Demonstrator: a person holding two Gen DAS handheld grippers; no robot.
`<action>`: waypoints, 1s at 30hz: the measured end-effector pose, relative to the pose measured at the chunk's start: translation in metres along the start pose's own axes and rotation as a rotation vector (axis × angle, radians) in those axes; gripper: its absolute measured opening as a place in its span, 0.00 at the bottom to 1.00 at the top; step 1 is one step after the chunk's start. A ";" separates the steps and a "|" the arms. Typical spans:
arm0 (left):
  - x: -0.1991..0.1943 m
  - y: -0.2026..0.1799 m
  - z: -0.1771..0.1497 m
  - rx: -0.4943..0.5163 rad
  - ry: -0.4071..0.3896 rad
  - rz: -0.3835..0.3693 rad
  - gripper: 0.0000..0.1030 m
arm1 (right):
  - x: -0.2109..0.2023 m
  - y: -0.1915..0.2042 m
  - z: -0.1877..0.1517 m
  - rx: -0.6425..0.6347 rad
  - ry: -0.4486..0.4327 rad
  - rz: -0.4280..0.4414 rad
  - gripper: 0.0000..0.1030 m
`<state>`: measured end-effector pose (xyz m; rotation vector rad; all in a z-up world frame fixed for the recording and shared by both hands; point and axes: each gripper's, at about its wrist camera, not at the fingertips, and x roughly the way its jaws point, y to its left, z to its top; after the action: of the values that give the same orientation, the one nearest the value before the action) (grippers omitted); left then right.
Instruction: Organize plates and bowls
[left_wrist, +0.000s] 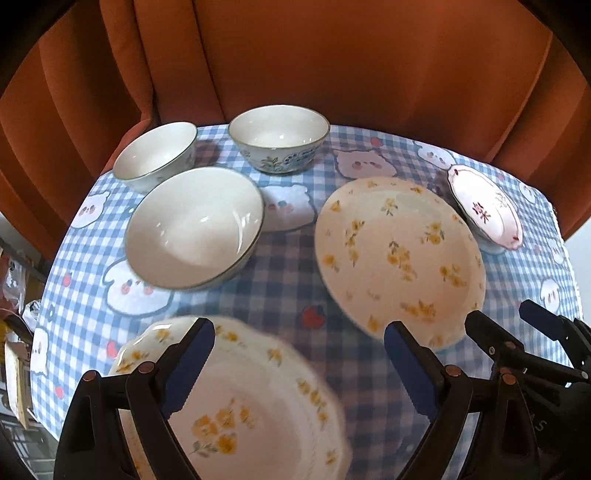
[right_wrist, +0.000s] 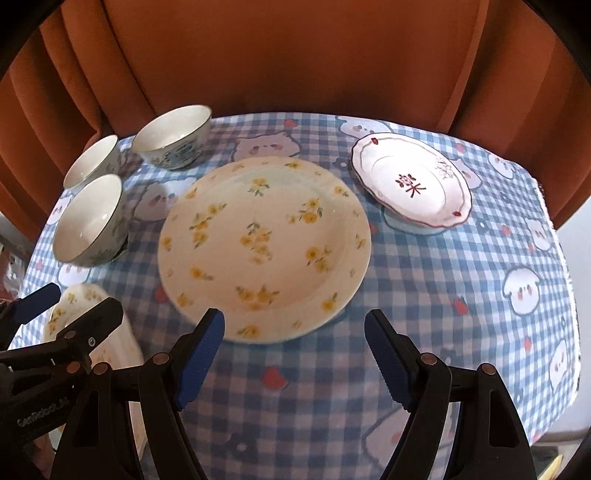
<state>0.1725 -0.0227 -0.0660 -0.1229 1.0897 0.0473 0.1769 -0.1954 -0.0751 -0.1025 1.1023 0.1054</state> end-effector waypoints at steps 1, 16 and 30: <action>0.003 -0.003 0.003 0.000 -0.003 0.004 0.91 | 0.002 -0.003 0.003 0.003 -0.001 0.004 0.79; 0.074 -0.045 0.032 0.002 0.011 0.041 0.86 | 0.061 -0.050 0.053 0.032 -0.020 0.016 0.78; 0.116 -0.051 0.039 -0.029 0.056 0.027 0.72 | 0.112 -0.043 0.065 0.002 0.044 0.022 0.60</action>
<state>0.2657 -0.0712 -0.1476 -0.1363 1.1468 0.0847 0.2902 -0.2257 -0.1453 -0.0909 1.1474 0.1222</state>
